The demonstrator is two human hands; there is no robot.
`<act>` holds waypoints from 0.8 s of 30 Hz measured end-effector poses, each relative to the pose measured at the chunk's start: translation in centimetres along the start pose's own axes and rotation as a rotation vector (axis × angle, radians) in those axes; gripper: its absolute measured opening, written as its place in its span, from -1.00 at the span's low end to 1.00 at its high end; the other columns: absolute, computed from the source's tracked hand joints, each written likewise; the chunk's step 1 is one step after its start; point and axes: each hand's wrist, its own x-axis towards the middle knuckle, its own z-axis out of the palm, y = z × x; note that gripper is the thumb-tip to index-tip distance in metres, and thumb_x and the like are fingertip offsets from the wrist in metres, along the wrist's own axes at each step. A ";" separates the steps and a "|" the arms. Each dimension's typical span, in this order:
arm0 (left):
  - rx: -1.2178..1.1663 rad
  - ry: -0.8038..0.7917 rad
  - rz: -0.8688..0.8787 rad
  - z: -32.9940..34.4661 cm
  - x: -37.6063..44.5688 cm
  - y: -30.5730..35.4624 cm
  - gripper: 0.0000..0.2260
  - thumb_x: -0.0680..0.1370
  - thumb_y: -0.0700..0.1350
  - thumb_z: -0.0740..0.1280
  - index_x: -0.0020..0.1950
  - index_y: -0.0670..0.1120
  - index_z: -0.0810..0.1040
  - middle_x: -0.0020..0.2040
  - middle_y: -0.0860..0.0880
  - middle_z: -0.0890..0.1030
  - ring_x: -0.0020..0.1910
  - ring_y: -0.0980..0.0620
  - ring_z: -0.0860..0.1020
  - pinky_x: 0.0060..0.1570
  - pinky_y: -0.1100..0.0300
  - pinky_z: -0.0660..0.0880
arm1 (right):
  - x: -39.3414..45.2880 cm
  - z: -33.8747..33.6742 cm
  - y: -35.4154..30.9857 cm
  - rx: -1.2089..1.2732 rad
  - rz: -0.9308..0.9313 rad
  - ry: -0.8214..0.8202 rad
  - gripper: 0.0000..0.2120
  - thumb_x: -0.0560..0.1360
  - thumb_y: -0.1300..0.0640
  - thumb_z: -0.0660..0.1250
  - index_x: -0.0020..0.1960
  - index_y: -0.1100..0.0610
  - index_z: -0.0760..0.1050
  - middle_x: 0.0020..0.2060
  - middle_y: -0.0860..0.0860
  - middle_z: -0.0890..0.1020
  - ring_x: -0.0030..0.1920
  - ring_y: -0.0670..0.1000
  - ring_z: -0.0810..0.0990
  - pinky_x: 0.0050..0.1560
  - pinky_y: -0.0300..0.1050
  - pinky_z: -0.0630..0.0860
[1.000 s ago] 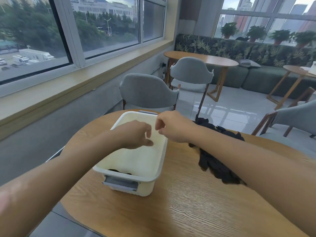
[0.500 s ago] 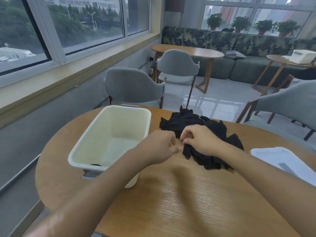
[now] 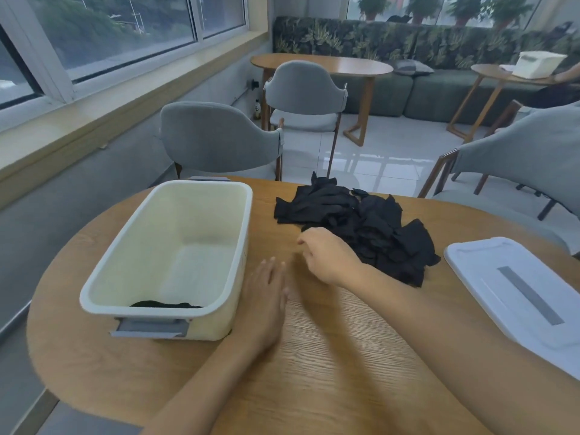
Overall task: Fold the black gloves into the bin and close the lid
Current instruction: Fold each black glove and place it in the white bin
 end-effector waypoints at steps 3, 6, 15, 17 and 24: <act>0.011 0.057 0.021 1.6 -0.6 -0.9 -0.56 0.73 -0.02 0.06 0.62 -0.05 0.22 0.64 -0.01 0.12 0.62 0.02 0.03 0.59 0.04 0.04 | 2.3 1.0 -0.8 -0.099 -0.083 -0.044 -0.58 0.61 0.17 0.23 0.46 0.16 0.37 0.45 0.06 0.38 0.50 0.08 0.27 0.44 0.01 0.32; 0.015 0.107 0.024 2.1 -0.7 -1.1 -0.60 0.72 -0.04 0.08 0.57 -0.04 0.32 0.61 -0.01 0.22 0.61 0.03 0.09 0.57 0.11 0.04 | 4.7 1.9 -1.4 -0.192 -0.086 -0.058 -0.48 0.64 0.08 0.23 0.56 0.17 0.24 0.59 0.09 0.15 0.59 0.11 0.04 0.55 0.05 0.11; 0.015 0.141 0.038 2.4 -0.4 -1.3 -0.62 0.68 -0.11 0.18 0.51 -0.03 0.39 0.56 -0.02 0.32 0.57 -0.02 0.19 0.54 0.08 0.13 | 9.8 4.2 -0.1 -0.230 0.065 -0.125 -0.44 0.66 -0.12 0.14 0.58 0.10 0.19 0.60 0.12 0.08 0.59 0.13 0.04 0.54 0.11 0.05; 0.023 0.140 0.036 2.4 -0.3 -1.2 -0.61 0.67 -0.12 0.19 0.51 -0.02 0.37 0.56 -0.01 0.30 0.58 -0.01 0.17 0.53 0.12 0.08 | 10.2 4.4 0.2 -0.246 0.077 -0.122 -0.44 0.65 -0.12 0.14 0.57 0.11 0.20 0.59 0.11 0.12 0.57 0.13 0.10 0.52 0.13 0.08; 0.036 0.146 0.020 2.2 -0.4 -1.1 -0.61 0.68 -0.12 0.17 0.52 -0.01 0.36 0.57 0.00 0.29 0.57 0.00 0.17 0.51 0.18 -0.02 | 10.5 3.7 1.0 -0.215 -0.002 0.150 -0.66 0.65 0.09 0.16 0.36 0.17 0.46 0.33 0.08 0.49 0.32 0.10 0.41 0.35 0.02 0.32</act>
